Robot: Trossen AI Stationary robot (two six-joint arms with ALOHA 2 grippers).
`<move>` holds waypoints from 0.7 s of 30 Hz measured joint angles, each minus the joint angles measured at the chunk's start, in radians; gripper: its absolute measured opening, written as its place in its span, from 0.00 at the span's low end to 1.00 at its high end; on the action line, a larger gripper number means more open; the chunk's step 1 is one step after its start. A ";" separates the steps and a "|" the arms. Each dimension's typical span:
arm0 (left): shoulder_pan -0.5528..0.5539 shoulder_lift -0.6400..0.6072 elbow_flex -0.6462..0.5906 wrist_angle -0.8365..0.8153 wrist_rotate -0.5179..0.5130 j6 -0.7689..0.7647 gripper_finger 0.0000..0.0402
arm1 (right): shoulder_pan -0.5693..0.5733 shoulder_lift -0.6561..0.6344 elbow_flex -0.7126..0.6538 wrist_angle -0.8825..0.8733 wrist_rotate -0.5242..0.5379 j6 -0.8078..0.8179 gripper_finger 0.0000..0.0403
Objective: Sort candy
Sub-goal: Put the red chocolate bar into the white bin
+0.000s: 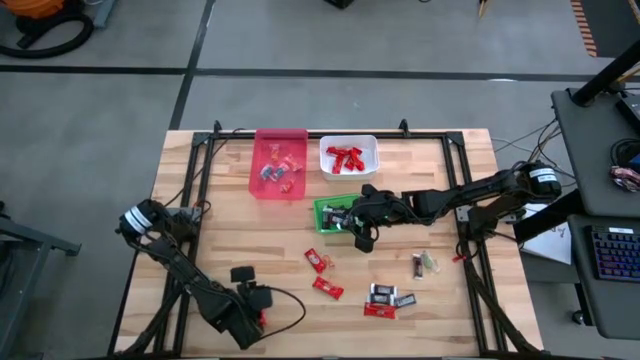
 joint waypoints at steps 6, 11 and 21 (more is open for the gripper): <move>-0.001 0.000 -0.004 0.003 0.008 0.006 0.26 | 0.000 0.000 0.000 0.000 0.000 -0.001 0.50; -0.002 0.000 -0.005 0.022 0.017 0.024 0.08 | 0.000 0.000 0.000 0.000 0.000 -0.006 0.50; -0.002 -0.044 -0.007 0.016 -0.040 0.016 0.00 | 0.000 0.000 -0.005 -0.003 0.000 -0.020 0.50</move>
